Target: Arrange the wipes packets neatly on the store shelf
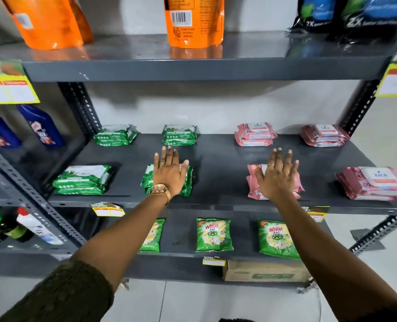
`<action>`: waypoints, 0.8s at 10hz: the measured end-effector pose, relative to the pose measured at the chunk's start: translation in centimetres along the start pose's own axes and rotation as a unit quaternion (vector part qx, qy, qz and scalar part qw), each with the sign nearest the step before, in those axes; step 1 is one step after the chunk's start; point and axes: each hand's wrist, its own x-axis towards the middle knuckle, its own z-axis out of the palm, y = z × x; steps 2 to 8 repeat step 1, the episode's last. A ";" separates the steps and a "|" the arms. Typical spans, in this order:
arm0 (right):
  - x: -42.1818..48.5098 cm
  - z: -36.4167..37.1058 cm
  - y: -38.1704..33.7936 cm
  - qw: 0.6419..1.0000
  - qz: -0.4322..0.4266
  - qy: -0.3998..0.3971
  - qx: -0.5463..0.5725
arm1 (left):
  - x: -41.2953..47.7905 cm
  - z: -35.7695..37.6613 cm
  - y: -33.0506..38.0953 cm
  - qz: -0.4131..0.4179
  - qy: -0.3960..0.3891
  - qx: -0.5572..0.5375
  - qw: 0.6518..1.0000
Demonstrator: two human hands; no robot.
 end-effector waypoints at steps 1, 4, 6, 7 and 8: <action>-2.7 -1.6 -1.7 0.989 -0.124 0.032 0.075 | -1.2 -2.3 2.2 0.150 0.084 -0.003 0.985; -2.7 -1.6 -1.7 0.989 -0.124 0.032 0.075 | -1.2 -2.3 2.2 0.150 0.084 -0.003 0.985; -2.7 -1.6 -1.7 0.989 -0.124 0.032 0.075 | -1.2 -2.3 2.2 0.150 0.084 -0.003 0.985; -2.7 -1.6 -1.7 0.989 -0.124 0.032 0.075 | -1.2 -2.3 2.2 0.150 0.084 -0.003 0.985; -2.7 -1.6 -1.7 0.989 -0.124 0.032 0.075 | -1.2 -2.3 2.2 0.150 0.084 -0.003 0.985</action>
